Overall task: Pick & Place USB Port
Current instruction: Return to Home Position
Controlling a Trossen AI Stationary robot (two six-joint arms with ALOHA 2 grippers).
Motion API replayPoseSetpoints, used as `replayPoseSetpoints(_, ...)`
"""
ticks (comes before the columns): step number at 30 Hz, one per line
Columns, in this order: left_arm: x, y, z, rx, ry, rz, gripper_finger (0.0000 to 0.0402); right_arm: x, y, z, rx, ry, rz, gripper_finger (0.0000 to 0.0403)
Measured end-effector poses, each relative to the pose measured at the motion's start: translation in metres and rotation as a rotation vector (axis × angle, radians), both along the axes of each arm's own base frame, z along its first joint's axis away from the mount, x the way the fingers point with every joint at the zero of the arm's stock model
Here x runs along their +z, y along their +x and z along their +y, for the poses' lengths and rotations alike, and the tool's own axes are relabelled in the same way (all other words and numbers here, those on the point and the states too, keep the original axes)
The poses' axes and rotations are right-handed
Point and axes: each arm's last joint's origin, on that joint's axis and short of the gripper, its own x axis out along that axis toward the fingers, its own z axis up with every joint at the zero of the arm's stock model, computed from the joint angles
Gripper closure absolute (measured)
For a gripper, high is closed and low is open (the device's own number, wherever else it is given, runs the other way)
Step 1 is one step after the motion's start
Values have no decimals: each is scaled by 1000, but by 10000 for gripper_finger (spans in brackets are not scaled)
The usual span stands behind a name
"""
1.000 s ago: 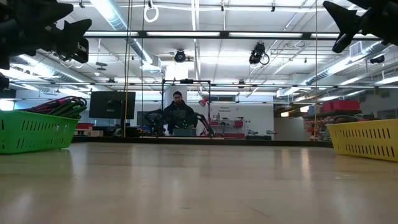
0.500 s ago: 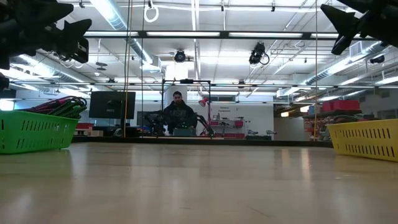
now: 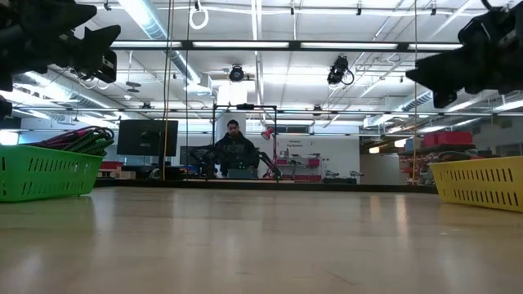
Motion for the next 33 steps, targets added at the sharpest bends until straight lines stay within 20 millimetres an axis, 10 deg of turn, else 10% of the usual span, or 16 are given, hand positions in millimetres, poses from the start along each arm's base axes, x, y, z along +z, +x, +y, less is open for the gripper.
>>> replayPoseSetpoints(33,0,0,-1,-8,0,1,225,-5,0,0,0,3,55,262)
